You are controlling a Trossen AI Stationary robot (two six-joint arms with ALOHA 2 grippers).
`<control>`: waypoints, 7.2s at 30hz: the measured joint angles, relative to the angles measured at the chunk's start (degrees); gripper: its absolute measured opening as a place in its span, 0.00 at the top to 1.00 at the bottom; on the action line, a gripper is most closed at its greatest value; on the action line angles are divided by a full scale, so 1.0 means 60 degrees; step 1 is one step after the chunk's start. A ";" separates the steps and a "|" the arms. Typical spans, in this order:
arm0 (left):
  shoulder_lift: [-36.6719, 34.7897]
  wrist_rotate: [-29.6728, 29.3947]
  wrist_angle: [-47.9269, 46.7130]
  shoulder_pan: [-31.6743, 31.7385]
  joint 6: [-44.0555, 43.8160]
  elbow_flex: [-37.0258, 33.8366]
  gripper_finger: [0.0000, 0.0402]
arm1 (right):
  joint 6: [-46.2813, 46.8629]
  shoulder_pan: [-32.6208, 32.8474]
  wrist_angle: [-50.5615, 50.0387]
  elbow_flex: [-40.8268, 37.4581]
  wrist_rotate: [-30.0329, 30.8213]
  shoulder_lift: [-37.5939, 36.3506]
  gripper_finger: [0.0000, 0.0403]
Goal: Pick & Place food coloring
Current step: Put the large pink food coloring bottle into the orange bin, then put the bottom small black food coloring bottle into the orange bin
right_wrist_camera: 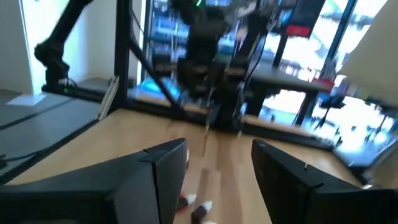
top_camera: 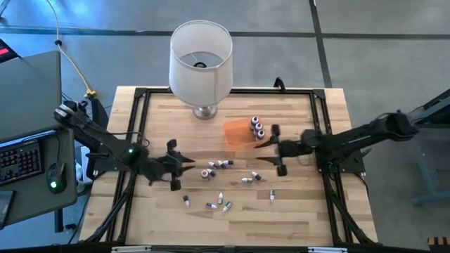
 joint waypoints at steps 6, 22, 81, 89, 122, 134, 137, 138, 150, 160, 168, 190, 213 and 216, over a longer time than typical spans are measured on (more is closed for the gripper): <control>-0.0925 0.0022 0.3177 -0.0011 0.1368 -0.1899 0.80 | 0.0211 0.0248 -0.0009 0.1967 0.0047 0.2975 0.56; -0.1112 0.0262 0.3842 -0.0011 0.1781 -0.2300 0.80 | 0.1538 0.0320 -0.0035 0.5834 -0.0049 0.7716 0.56; -0.1101 0.0261 0.3824 -0.0011 0.1519 -0.2285 0.80 | 0.1090 0.0189 -0.1159 0.6777 0.0769 0.7228 0.90; -0.1097 0.0266 0.3869 -0.0011 0.1460 -0.2285 0.80 | 0.0132 0.0181 -0.4806 0.6470 0.3943 0.4234 0.92; -0.1094 0.0182 0.4265 -0.0007 0.1519 -0.2285 0.80 | 0.2778 -0.0755 -0.0281 -0.0174 0.5803 0.2351 0.90; -0.1094 0.0182 0.4261 -0.0007 0.1519 -0.2285 0.80 | 0.2912 -0.0751 -0.0670 -0.0174 0.5950 0.2354 0.83; -0.1094 0.0182 0.4261 -0.0007 0.1519 -0.2285 0.80 | 0.2924 -0.0755 -0.0673 -0.0174 0.5954 0.2358 0.83; -0.1094 0.0182 0.4261 -0.0007 0.1519 -0.2285 0.80 | 0.2927 -0.0755 -0.0673 -0.0174 0.5954 0.2357 0.83; -0.1094 0.0175 0.4260 -0.0007 0.1276 -0.2285 0.80 | 0.0798 -0.0199 -0.0030 0.0258 0.5896 0.1465 0.82; -0.0570 0.0454 0.4198 -0.0007 0.0546 -0.2285 0.80 | 0.0621 0.1254 -0.1248 0.0737 0.2251 0.0070 0.82; 0.0186 0.0184 0.5670 -0.0004 0.0912 -0.2285 0.80 | 0.0361 0.2163 -0.1829 0.0730 0.3271 0.0070 0.82; 0.1391 -0.0347 0.7005 0.0000 0.1028 -0.2104 0.80 | 0.0327 0.1825 -0.2236 0.0722 0.3025 0.0349 0.82; 0.1391 0.1474 0.6256 0.1866 0.1591 -0.1910 0.52 | 0.0332 0.1736 -0.0617 0.0722 0.2821 0.1919 0.81; 0.1391 0.1836 0.6085 0.2087 0.1833 -0.1910 0.52 | 0.1023 0.1604 -0.0663 0.0722 0.2790 0.1984 0.77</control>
